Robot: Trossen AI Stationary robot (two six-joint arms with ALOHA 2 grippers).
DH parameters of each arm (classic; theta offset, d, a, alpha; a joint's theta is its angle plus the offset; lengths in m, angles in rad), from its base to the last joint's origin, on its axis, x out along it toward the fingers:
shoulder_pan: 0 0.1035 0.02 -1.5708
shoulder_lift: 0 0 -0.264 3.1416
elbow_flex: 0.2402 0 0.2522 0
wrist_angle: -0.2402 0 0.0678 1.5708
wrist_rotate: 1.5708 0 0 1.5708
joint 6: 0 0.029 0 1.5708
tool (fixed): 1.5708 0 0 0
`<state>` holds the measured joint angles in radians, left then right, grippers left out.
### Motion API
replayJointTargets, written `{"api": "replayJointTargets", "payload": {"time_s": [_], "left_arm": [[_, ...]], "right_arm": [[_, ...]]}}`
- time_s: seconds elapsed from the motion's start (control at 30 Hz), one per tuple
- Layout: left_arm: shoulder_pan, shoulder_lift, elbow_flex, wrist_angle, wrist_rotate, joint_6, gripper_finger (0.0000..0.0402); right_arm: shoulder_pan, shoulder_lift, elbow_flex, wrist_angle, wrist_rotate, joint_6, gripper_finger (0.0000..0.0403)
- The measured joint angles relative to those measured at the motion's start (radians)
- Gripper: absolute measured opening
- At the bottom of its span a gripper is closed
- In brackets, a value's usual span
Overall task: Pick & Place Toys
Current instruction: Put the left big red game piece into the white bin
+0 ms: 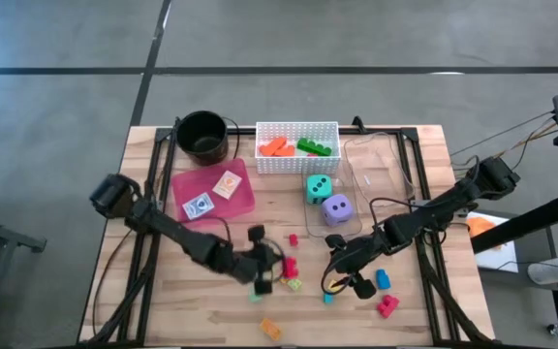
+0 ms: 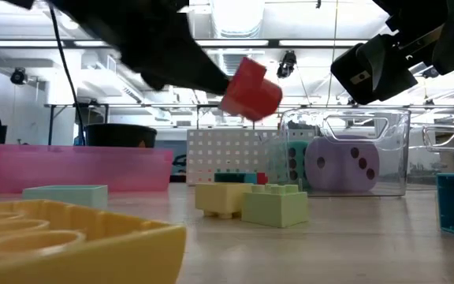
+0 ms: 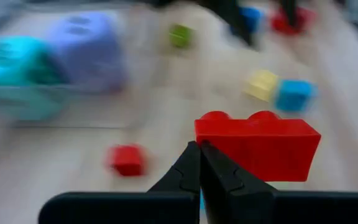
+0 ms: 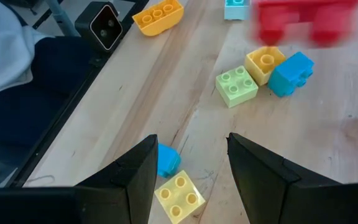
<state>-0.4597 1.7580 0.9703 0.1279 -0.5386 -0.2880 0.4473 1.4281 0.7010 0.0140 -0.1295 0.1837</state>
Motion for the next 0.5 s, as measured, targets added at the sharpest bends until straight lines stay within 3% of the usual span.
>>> {"api": "replayJointTargets", "payload": {"time_s": [0.23, 0.5], "left_arm": [[0.199, -0.076, 0.001, -0.024, -0.16, -0.048, 0.0], [0.572, -0.088, 0.04, 0.036, -0.027, 0.107, 0.0]], "right_arm": [[0.0, 0.0, -0.002, 0.001, 0.0, 0.0, 0.0195], [0.0, 0.0, -0.004, 0.001, 0.0, 0.0, 0.0195]]}}
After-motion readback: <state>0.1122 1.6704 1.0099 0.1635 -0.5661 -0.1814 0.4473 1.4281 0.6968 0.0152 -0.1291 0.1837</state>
